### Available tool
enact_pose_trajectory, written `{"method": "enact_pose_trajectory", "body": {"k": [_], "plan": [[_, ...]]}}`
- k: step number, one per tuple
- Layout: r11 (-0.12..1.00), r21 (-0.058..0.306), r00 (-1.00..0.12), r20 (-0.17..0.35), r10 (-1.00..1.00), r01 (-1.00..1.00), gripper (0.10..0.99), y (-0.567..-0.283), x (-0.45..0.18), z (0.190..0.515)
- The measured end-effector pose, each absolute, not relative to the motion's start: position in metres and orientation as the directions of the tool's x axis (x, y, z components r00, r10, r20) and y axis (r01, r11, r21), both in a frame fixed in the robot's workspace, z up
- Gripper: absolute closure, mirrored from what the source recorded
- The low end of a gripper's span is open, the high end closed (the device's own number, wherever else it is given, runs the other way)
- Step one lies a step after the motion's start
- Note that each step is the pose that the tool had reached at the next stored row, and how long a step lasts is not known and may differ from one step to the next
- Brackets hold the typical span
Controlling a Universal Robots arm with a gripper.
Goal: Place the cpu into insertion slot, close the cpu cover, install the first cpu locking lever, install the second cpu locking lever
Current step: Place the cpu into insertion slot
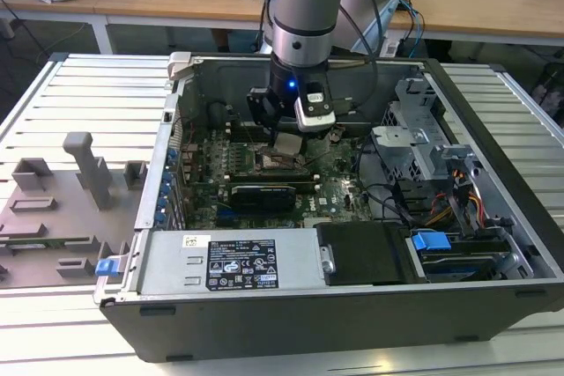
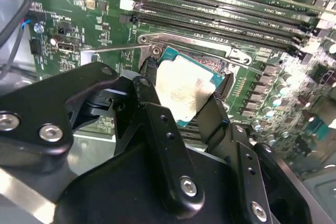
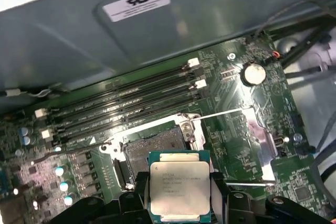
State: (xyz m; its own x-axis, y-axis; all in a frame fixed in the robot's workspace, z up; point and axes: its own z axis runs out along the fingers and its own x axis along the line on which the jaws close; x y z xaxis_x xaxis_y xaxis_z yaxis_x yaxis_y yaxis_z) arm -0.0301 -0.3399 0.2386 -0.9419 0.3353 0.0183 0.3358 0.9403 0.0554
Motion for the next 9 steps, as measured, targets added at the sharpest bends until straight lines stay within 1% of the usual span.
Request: {"method": "enact_pose_trajectory", "body": {"k": [9], "plan": [[0.886,0.055,-0.888,0.018,0.459,0.46,0.541,-0.3399,-0.03,0.2376]]}}
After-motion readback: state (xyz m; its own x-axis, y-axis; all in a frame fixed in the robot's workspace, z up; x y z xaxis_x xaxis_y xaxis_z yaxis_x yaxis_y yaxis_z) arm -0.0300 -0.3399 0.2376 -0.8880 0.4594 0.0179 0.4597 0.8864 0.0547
